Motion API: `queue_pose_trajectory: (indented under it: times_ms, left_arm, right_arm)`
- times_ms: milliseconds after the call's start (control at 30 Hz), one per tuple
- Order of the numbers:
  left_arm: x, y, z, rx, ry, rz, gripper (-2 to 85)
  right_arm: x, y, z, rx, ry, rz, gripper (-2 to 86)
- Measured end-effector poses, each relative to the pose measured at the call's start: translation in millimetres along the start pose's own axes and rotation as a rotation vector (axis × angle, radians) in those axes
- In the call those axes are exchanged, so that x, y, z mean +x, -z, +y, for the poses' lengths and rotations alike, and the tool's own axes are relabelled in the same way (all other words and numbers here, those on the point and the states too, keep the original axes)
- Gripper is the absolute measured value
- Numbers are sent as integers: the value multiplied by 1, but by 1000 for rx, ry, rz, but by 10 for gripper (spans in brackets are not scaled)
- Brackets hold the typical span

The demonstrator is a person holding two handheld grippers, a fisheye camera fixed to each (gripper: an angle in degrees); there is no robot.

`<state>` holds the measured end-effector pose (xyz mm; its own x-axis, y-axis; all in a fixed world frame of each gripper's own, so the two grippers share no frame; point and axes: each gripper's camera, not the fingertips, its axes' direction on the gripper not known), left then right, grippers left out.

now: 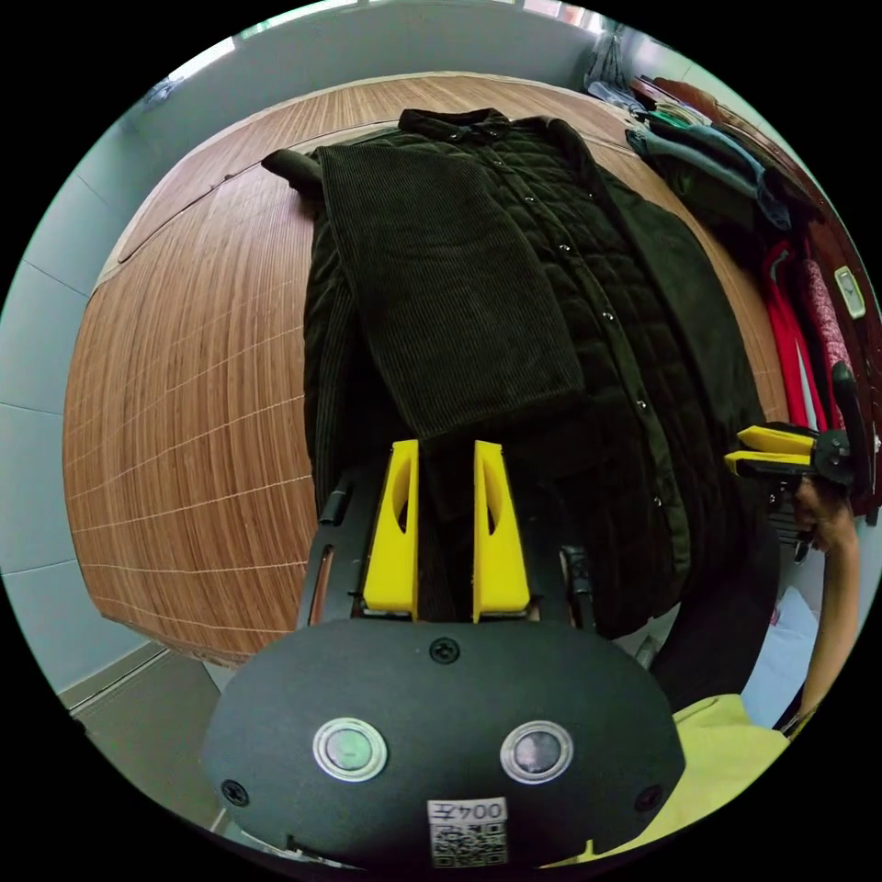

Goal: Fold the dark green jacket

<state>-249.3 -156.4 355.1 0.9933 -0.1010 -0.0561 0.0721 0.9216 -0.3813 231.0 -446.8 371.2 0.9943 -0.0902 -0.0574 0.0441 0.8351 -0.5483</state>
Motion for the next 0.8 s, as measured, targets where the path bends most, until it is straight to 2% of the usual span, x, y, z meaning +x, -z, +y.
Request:
queue_pose_trajectory:
  times_ms: [200, 500, 800]
  left_arm:
    - [16, 18, 19, 122, -53, -98, 33]
    - [22, 39, 46, 297, -84, -177, 12]
    - [6, 41, 58, 318, -88, -178, 11]
  right_arm:
    - [-1, -4, -20, -33, -1, 15, 127]
    - [6, -7, -38, -54, -8, -9, 127]
    - [9, -10, -42, -36, -22, -17, 126]
